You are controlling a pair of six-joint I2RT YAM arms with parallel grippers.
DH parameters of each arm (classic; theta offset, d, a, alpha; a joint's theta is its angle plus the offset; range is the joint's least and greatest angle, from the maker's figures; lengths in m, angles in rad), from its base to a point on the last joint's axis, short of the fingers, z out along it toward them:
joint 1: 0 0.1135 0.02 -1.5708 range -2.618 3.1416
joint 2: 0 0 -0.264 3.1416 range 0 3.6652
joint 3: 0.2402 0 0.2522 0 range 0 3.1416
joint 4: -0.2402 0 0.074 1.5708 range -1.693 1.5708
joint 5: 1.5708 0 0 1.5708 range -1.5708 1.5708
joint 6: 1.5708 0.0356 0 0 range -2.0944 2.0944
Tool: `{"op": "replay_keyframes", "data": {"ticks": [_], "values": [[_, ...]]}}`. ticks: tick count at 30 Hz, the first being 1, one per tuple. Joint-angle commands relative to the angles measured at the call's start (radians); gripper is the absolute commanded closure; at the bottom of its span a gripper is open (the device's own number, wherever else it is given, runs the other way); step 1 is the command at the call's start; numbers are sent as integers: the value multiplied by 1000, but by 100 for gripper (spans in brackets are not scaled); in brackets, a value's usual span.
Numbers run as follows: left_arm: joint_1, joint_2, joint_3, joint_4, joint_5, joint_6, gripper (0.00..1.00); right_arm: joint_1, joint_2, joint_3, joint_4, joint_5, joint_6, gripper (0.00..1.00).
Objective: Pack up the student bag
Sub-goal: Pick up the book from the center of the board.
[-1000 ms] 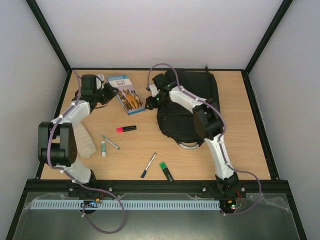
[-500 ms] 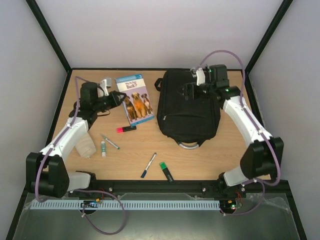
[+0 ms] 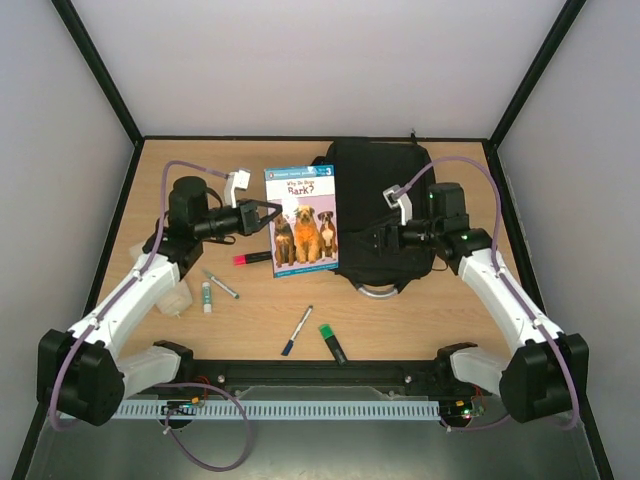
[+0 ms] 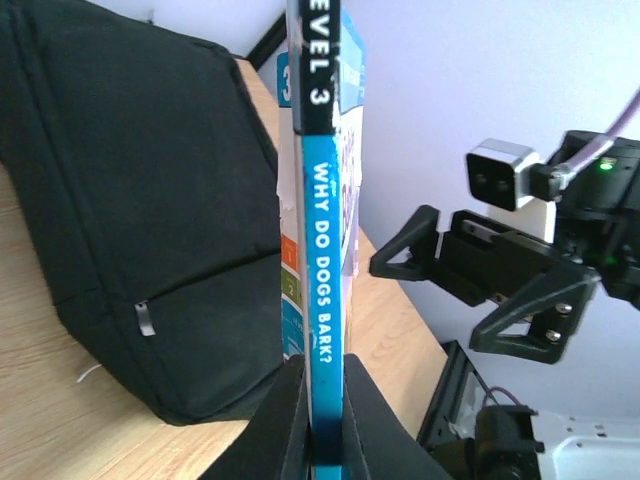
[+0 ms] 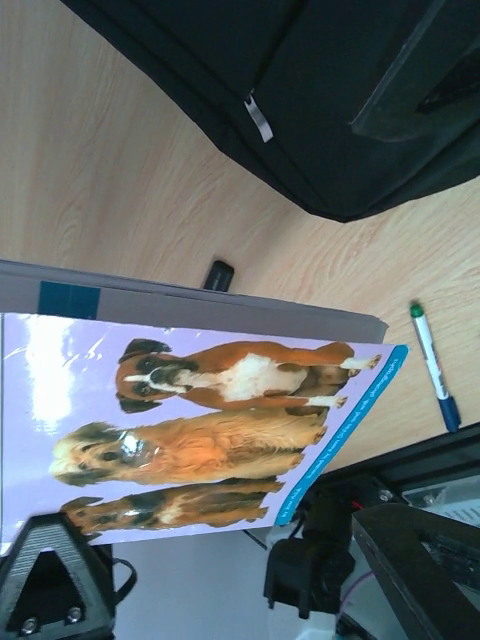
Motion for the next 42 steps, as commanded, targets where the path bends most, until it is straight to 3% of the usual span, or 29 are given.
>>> {"op": "replay_keyframes", "data": {"ticks": [1,6,12,20,24,29,42], "values": [[-13,-53,11,87,114,1,98,-10,-40,-62,125,-127,41,1],[-31,-65,12,130,170,-25,98,-9,13,-26,113,-188,38,0],[-59,-55,36,156,210,-30,98,-1,145,73,72,-365,39,0],[-94,-30,82,183,246,-38,98,65,181,142,39,-397,28,0],[-96,-10,98,195,234,-36,98,93,192,170,-41,-496,-31,1],[-96,20,112,149,177,5,98,93,213,242,-294,-631,-229,7],[-95,37,113,94,89,50,98,91,79,93,4,-481,60,19]]}}
